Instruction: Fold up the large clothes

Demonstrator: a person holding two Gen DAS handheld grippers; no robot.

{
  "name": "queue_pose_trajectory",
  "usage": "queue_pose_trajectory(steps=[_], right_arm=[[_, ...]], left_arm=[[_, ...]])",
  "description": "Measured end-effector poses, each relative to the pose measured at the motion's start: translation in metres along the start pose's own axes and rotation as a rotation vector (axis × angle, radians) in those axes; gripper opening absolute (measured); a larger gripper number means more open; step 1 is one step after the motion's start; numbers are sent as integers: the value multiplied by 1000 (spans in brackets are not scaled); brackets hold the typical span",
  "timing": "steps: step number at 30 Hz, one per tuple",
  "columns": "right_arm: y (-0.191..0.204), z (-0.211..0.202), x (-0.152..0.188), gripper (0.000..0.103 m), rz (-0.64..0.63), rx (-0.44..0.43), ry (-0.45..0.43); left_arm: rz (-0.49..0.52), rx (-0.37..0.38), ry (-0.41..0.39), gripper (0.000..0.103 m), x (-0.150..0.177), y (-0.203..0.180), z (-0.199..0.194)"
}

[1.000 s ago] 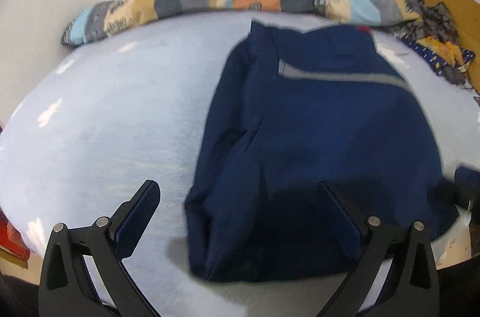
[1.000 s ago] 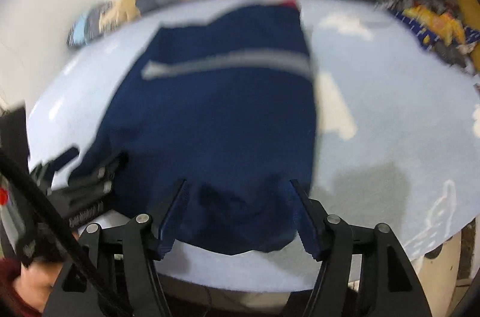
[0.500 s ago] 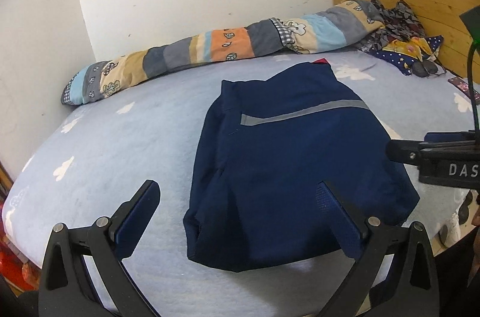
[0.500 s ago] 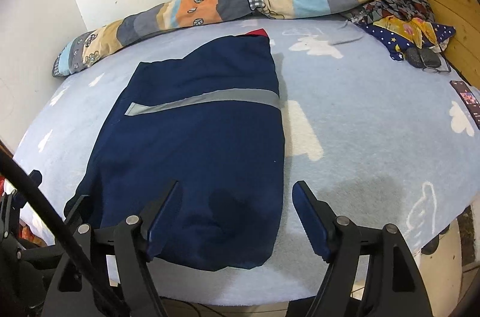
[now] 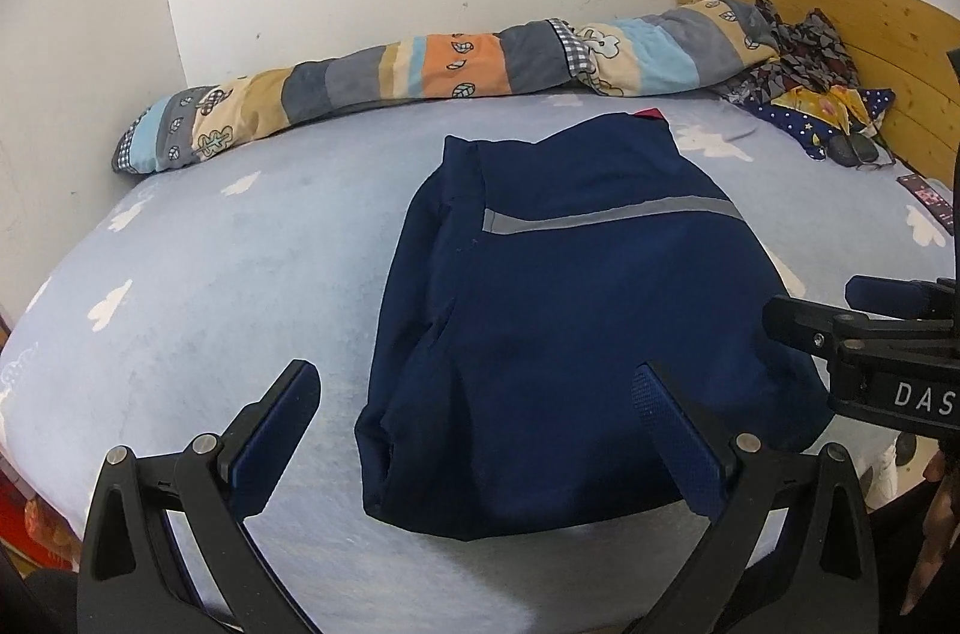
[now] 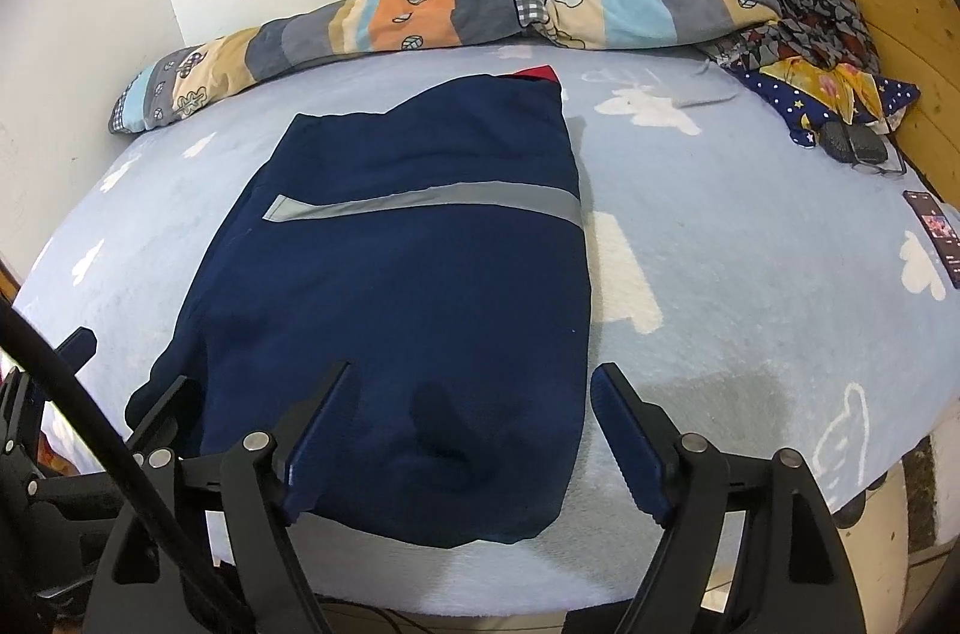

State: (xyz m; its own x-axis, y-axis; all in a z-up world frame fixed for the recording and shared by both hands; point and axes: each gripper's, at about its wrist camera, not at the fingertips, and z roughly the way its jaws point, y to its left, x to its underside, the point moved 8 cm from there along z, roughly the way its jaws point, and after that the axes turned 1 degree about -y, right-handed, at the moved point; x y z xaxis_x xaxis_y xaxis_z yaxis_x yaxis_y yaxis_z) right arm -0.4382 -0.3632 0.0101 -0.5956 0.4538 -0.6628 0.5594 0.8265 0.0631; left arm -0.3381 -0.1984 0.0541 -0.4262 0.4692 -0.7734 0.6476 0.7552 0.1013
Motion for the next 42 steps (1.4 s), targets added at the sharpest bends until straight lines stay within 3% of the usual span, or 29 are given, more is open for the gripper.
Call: queue_pose_trajectory(steps=[14, 42], right_arm=[[10, -10, -3, 86, -66, 24, -45], [8, -11, -5, 87, -56, 31, -47]], left_arm=[[-9, -12, -9, 103, -2, 4, -1], [-14, -7, -2, 103, -2, 6, 2]])
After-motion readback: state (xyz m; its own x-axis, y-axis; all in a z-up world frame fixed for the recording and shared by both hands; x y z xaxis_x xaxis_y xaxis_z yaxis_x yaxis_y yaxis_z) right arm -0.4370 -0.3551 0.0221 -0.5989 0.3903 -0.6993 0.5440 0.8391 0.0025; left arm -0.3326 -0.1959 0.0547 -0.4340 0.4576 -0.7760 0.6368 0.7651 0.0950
